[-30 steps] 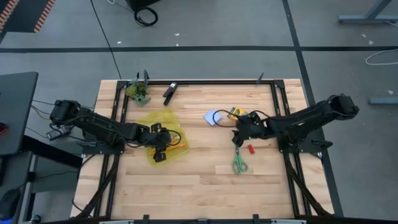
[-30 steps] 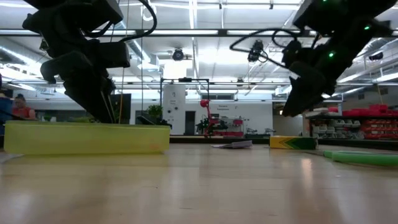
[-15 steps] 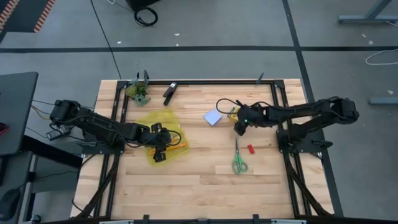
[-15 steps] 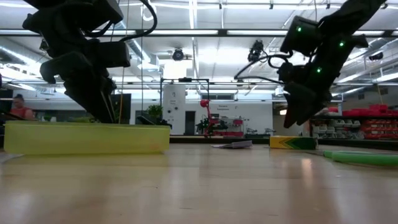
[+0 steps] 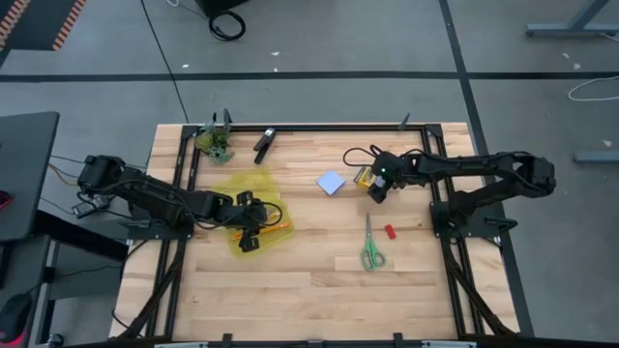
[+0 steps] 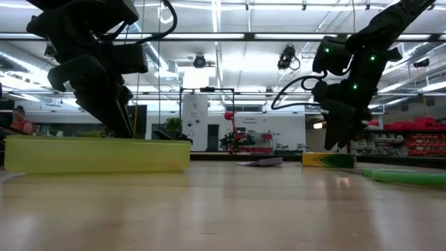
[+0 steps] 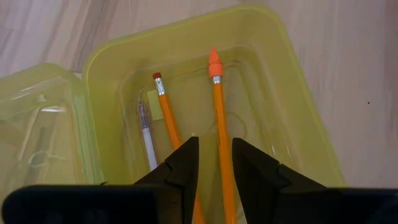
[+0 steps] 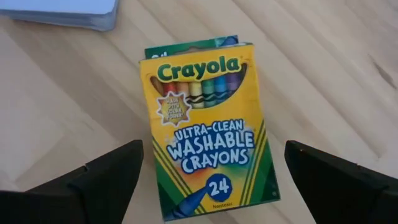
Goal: Pack school essentials
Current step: Put the yellow crayon box into the yellow supply box
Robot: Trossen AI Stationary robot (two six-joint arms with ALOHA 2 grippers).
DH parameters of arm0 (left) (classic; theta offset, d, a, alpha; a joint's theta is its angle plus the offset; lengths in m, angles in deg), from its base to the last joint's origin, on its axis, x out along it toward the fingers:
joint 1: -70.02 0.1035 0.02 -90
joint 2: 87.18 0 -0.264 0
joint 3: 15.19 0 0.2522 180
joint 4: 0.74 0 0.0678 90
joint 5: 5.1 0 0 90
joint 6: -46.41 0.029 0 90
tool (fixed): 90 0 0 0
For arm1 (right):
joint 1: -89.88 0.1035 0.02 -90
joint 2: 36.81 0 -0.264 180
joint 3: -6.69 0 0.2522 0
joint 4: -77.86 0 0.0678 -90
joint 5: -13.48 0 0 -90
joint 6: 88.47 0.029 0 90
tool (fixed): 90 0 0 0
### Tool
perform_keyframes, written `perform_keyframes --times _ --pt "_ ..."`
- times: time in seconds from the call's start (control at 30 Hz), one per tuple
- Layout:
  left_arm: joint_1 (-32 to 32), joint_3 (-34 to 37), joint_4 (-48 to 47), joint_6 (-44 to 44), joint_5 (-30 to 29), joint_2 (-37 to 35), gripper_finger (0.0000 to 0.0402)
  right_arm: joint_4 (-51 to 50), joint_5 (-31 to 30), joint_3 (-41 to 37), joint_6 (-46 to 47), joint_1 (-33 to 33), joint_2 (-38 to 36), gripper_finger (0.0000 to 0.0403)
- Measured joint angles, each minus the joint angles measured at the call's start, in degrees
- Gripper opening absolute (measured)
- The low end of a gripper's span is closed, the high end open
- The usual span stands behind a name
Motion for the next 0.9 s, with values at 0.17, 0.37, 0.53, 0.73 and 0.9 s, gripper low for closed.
perform_keyframes --times 0.17,0.37,0.53,0.73,0.9 --pt "0.0 0.0 0.0 0.0 0.0 0.0 0.0107 0.0 1.8 0.0 -2.3 -2.2 0.0 0.04" --pt "0.0 0.0 0.0 0.0 0.0 0.0 0.0107 0.0 4.3 0.0 -4.7 -3.0 0.0 0.04" --pt "0.0 0.0 0.0 0.6 0.0 0.0 0.0107 0.0 4.7 0.0 -9.7 -3.2 0.0 0.04" --pt "0.0 0.0 0.0 0.6 0.0 0.0 0.0107 0.0 4.7 0.0 -10.6 -3.9 0.0 0.04" --pt "0.0 0.0 0.0 0.7 0.0 0.0 0.0107 0.1 5.3 0.0 -10.3 -4.5 0.0 0.04"
